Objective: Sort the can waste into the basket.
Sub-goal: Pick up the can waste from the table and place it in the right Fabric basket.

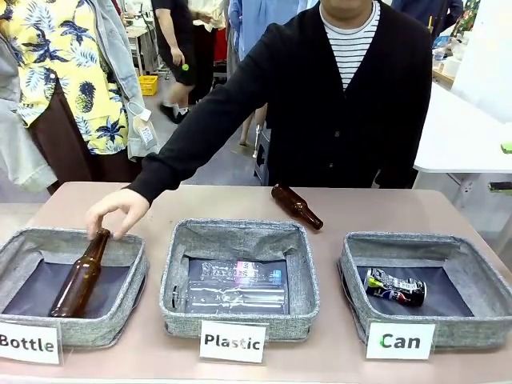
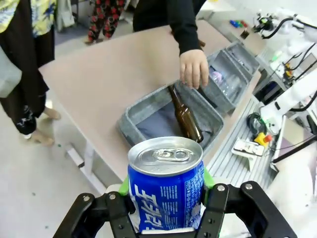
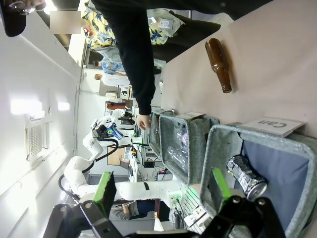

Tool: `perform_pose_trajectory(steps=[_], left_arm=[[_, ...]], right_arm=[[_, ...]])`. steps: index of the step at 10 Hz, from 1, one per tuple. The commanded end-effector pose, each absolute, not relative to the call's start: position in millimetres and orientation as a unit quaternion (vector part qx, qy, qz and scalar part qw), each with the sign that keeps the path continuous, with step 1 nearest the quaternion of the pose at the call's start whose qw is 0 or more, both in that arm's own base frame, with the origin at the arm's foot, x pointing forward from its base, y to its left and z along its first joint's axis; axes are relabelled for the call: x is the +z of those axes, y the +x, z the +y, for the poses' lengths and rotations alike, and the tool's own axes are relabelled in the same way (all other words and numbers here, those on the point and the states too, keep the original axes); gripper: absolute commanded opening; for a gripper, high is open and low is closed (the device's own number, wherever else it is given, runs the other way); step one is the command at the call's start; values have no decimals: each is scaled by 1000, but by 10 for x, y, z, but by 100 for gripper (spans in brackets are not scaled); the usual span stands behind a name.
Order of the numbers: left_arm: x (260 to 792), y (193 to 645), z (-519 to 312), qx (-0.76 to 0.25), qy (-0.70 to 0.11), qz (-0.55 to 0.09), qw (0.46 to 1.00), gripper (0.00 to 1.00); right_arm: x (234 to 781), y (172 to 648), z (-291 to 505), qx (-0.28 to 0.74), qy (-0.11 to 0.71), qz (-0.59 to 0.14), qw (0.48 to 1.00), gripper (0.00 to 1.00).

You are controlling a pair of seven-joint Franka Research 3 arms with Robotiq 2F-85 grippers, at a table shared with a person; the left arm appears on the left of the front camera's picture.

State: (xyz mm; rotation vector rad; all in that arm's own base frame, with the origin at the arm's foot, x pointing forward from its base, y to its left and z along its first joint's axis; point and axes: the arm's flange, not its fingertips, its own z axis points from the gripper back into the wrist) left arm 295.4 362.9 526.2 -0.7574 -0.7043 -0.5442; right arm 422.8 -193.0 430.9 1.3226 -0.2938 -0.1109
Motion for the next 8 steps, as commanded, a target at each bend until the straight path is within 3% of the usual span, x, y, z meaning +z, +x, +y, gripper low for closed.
perform_pose_trajectory(steps=[1, 5, 8], left_arm=[[5359, 3004, 3255, -263, -364, -341, 826, 0], [5695, 3555, 1439, -412, -293, -289, 813, 0], [5495, 3846, -407, -534, -226, -209, 787, 0]], right_arm=[[4335, 4234, -1951, -42, 613, -138, 777, 100], [4335, 4234, -1951, -42, 613, -138, 777, 100], [4335, 4234, -1951, -42, 613, -138, 777, 100]])
